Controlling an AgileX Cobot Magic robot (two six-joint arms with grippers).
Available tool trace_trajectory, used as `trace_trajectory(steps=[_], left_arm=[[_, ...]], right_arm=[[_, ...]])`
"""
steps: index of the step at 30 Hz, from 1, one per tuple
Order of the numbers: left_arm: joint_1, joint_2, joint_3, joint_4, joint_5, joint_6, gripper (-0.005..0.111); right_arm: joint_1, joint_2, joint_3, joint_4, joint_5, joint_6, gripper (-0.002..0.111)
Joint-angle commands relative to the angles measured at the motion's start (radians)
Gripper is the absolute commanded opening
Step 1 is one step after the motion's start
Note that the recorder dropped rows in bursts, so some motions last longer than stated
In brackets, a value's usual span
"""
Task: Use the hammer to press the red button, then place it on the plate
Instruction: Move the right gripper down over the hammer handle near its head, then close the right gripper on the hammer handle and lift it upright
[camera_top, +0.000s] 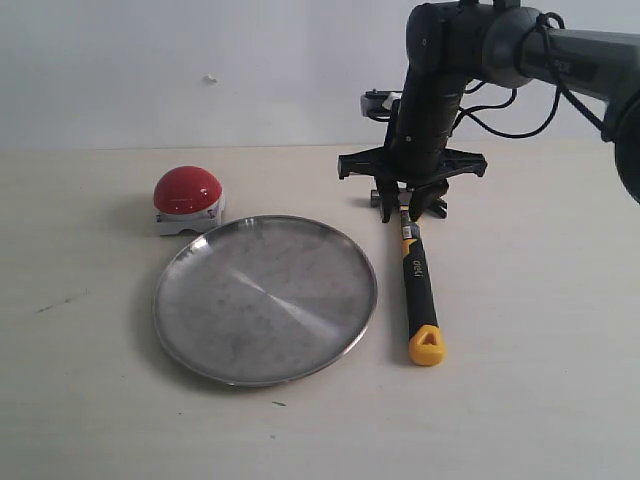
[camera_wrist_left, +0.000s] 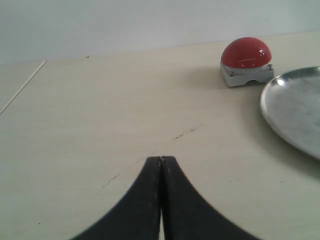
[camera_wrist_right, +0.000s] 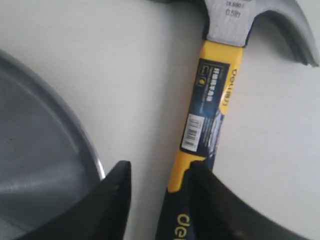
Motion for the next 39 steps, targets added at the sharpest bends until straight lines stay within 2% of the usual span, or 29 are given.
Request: trace_trajectory(steps=[1, 5, 20, 39], left_arm=[[0.002, -0.006, 0.0, 0.001, -0.005, -0.002, 0.0], [0.002, -0.006, 0.0, 0.001, -0.005, -0.002, 0.0], [0.002, -0.006, 0.0, 0.001, -0.005, -0.002, 0.0], [0.002, -0.006, 0.0, 0.001, -0.005, -0.002, 0.0]], right_arm=[[0.001, 0.02, -0.032, -0.079, 0.004, 0.012, 0.056], [0.001, 0.044, -0.041, -0.169, 0.004, 0.039, 0.057], [0.001, 0.15, -0.149, -0.155, -0.012, 0.039, 0.057], [0.001, 0.184, -0.149, -0.155, -0.009, 0.034, 0.052]])
